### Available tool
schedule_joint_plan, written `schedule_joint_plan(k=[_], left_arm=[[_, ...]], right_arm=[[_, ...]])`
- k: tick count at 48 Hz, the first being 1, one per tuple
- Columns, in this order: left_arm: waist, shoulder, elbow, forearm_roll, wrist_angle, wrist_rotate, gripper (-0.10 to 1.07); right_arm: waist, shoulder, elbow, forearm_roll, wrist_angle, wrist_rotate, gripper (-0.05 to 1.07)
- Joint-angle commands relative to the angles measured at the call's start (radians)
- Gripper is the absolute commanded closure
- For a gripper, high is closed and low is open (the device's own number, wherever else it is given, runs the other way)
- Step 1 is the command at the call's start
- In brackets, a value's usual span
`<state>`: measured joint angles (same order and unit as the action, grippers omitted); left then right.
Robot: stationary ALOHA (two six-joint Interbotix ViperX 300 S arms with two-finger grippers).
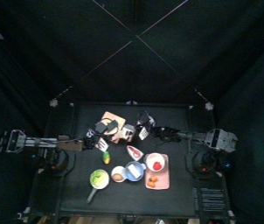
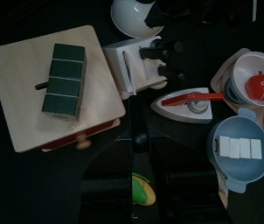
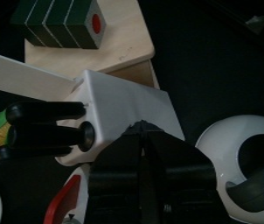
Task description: Put cleaver back in holder
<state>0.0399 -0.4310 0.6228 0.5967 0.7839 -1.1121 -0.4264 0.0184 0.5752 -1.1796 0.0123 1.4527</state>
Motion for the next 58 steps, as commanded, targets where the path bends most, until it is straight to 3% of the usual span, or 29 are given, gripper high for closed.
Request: schedule_joint_plan(k=[1,25,58], left_arm=[[0.011,0.000,-0.009,0.005,-0.017,0.000,0.66],[0.025,0.012,-0.014,-0.028,-0.017,0.002,0.66],[0.061,0.121,-0.084,-0.018,-0.009,0.006,0.66]], right_arm=[[0.002,-0.015,-0.025,-0.002,-0.006,-0.002,0.65],[0.011,0.015,-0.052,-0.002,-0.006,-0.003,0.65],[0.020,0.063,-0.097,-0.003,-0.006,-0.003,0.65]])
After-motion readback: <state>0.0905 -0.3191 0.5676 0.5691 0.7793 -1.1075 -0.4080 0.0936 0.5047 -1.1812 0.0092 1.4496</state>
